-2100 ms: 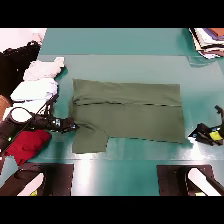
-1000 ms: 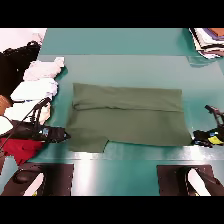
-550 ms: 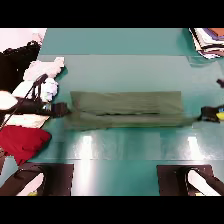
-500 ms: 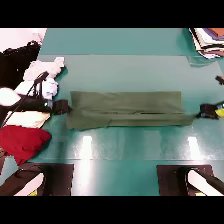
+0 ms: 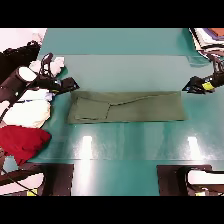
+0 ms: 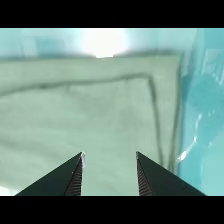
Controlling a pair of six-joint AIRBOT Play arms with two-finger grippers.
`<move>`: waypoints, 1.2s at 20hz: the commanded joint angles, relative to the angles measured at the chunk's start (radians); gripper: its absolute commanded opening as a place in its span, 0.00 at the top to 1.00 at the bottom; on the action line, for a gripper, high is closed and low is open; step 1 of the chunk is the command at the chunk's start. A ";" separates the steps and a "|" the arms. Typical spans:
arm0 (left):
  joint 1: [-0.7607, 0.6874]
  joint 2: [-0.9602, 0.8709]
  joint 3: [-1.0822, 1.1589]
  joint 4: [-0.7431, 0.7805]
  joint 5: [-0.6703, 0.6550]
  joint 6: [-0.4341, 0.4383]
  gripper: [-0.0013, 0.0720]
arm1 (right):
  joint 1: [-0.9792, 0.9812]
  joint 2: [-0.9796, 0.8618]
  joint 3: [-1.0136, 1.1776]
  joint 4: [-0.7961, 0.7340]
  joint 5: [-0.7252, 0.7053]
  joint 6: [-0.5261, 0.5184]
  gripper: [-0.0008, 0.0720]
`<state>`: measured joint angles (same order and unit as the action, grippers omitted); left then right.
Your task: Fold the shirts.
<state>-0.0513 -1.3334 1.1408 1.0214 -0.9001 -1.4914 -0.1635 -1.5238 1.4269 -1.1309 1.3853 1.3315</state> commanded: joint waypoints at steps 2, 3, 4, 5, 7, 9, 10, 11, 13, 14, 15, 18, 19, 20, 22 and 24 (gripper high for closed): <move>-0.001 -0.021 0.075 -0.011 -0.123 0.000 0.15 | -0.106 -0.056 -0.010 0.039 0.108 -0.059 0.45; -0.003 -0.021 0.074 -0.010 -0.128 0.000 0.39 | -0.136 -0.056 -0.043 0.041 0.108 -0.074 0.44; -0.009 -0.021 0.074 -0.011 -0.127 0.001 0.76 | -0.166 -0.056 -0.079 0.040 0.097 -0.089 0.22; -0.020 -0.021 0.074 -0.011 -0.120 0.009 0.95 | -0.192 -0.056 -0.118 0.042 0.073 -0.092 0.10; -0.058 -0.021 0.074 -0.011 -0.086 0.007 0.95 | -0.226 -0.056 -0.188 0.051 0.032 -0.105 0.12; -0.107 -0.024 0.074 -0.011 -0.047 0.007 0.95 | -0.232 -0.076 -0.235 0.121 0.020 -0.167 0.23; -0.131 -0.026 0.074 -0.011 -0.026 0.006 0.95 | -0.229 -0.094 -0.249 0.158 0.017 -0.185 0.23; -0.158 -0.033 0.074 -0.011 -0.009 0.005 0.95 | -0.222 -0.115 -0.256 0.193 0.010 -0.189 0.23; -0.208 -0.058 0.074 -0.013 -0.004 -0.002 0.95 | -0.198 -0.157 -0.256 0.250 0.005 -0.194 0.23; -0.233 -0.077 0.075 -0.014 -0.003 -0.002 0.95 | -0.185 -0.172 -0.254 0.265 0.004 -0.204 0.27; -0.256 -0.098 0.075 -0.024 0.008 -0.002 0.95 | -0.168 -0.179 -0.254 0.277 0.004 -0.227 0.45; -0.322 -0.181 0.096 -0.129 0.077 0.000 0.95 | -0.119 -0.161 -0.251 0.275 0.006 -0.263 0.90; -0.347 -0.216 0.124 -0.140 0.078 0.007 0.95 | -0.109 -0.137 -0.250 0.276 0.006 -0.263 0.97; -0.377 -0.255 0.163 -0.140 0.071 0.007 0.95 | -0.098 -0.098 -0.249 0.276 0.013 -0.263 0.97; -0.440 -0.332 0.247 -0.140 0.070 0.006 0.95 | -0.065 -0.006 -0.249 0.276 0.021 -0.257 0.97; -0.492 -0.404 0.323 -0.139 0.061 0.007 0.95 | -0.023 0.089 -0.249 0.325 0.019 -0.239 0.97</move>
<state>-0.4713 -1.6444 1.3731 0.8978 -0.8406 -1.4872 -0.2337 -1.5379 1.1770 -0.8539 1.3998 1.0821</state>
